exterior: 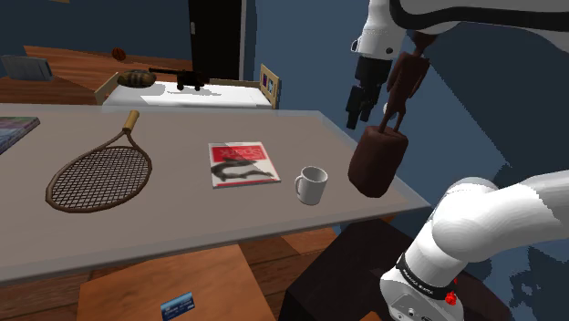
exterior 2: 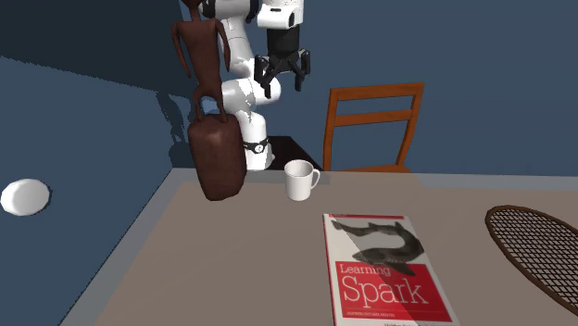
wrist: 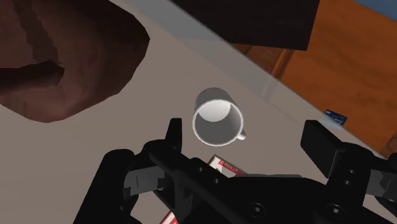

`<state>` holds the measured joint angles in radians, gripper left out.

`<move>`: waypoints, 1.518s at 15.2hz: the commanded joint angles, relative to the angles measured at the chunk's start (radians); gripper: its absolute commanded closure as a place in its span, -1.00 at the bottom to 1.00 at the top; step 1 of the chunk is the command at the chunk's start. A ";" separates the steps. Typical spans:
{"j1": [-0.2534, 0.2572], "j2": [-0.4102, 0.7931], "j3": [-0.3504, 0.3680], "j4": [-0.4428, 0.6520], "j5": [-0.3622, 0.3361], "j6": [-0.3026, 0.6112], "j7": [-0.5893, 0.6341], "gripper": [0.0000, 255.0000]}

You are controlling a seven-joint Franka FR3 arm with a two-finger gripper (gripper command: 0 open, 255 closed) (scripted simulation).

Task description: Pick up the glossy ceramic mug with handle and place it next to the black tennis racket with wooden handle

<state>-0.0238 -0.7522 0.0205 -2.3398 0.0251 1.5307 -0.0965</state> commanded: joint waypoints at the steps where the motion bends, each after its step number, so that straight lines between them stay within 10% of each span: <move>1: 0.000 0.000 0.000 0.000 0.000 0.000 0.000 -1.00; 17: -0.014 0.348 -0.060 -0.244 0.004 0.594 -0.082 -1.00; 23: -0.012 0.394 -0.060 -0.287 0.008 0.683 -0.086 -1.00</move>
<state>-0.0361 -0.3694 -0.0398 -2.6190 0.0322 2.1943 -0.1817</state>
